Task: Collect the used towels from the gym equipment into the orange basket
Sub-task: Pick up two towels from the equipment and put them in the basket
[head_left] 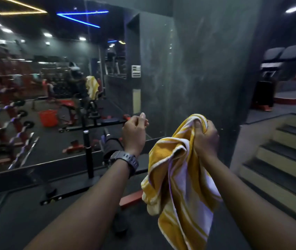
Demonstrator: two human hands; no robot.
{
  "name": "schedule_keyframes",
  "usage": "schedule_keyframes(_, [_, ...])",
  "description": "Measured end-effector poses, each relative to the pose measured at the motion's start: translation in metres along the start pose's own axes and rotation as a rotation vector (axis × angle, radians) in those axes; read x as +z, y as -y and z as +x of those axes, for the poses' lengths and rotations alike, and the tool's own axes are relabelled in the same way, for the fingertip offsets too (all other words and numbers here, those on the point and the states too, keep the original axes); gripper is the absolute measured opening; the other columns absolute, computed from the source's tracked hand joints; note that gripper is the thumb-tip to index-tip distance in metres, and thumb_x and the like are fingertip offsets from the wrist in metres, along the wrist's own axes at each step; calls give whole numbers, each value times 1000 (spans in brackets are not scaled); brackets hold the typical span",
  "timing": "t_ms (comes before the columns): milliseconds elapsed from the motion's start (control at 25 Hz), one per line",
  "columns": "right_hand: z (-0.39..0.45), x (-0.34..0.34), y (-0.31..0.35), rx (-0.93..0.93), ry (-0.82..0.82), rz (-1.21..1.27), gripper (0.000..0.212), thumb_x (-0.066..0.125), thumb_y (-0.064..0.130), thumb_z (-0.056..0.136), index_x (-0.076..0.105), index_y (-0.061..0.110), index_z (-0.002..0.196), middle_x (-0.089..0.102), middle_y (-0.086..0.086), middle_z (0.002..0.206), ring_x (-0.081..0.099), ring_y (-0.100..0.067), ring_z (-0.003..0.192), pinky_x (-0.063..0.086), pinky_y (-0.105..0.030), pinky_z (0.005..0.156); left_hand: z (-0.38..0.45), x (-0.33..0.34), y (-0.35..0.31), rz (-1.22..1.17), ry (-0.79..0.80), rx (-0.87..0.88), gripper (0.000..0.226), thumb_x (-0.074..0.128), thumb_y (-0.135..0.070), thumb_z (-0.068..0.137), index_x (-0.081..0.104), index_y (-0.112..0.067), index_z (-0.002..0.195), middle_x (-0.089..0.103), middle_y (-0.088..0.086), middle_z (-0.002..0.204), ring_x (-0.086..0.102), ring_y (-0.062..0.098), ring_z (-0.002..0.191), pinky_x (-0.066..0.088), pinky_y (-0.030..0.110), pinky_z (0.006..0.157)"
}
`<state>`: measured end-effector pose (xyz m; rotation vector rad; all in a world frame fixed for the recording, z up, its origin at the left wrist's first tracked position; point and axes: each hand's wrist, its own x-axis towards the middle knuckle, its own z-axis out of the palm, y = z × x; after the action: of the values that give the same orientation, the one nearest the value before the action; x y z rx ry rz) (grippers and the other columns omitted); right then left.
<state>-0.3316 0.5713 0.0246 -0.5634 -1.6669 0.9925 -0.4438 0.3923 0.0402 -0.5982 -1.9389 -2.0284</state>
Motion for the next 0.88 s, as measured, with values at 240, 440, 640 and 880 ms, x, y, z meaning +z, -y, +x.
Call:
schedule_keyframes(240, [-17, 129, -42, 11, 300, 16, 28, 57, 40, 98, 57, 14, 88, 68, -9, 85, 64, -35, 86, 45, -38, 72, 50, -63, 74, 94, -173, -95, 44, 48, -55, 90, 67, -21, 69, 74, 3, 75, 71, 29, 78, 57, 53, 79])
schedule_keyframes(440, [2, 203, -93, -32, 498, 4, 31, 57, 40, 98, 54, 12, 85, 66, -14, 83, 63, -39, 84, 46, -42, 71, 91, -60, 131, 169, -294, -192, 39, 51, -40, 100, 65, -21, 69, 71, 2, 73, 66, 23, 72, 57, 55, 81])
schedule_keyframes(640, [44, 259, -135, -60, 642, -20, 30, 57, 37, 99, 51, 11, 84, 66, -17, 85, 62, -40, 86, 44, -44, 71, 135, -30, 173, 223, -373, -246, 39, 51, -39, 100, 64, -22, 68, 72, 4, 74, 70, 29, 80, 56, 55, 84])
schedule_keyframes(880, [96, 337, -179, -49, 704, -81, 28, 56, 40, 98, 52, 15, 88, 67, -15, 90, 63, -38, 88, 35, -35, 67, 202, 1, 242, 233, -396, -291, 39, 50, -45, 99, 64, -25, 69, 73, 2, 76, 71, 29, 82, 58, 54, 82])
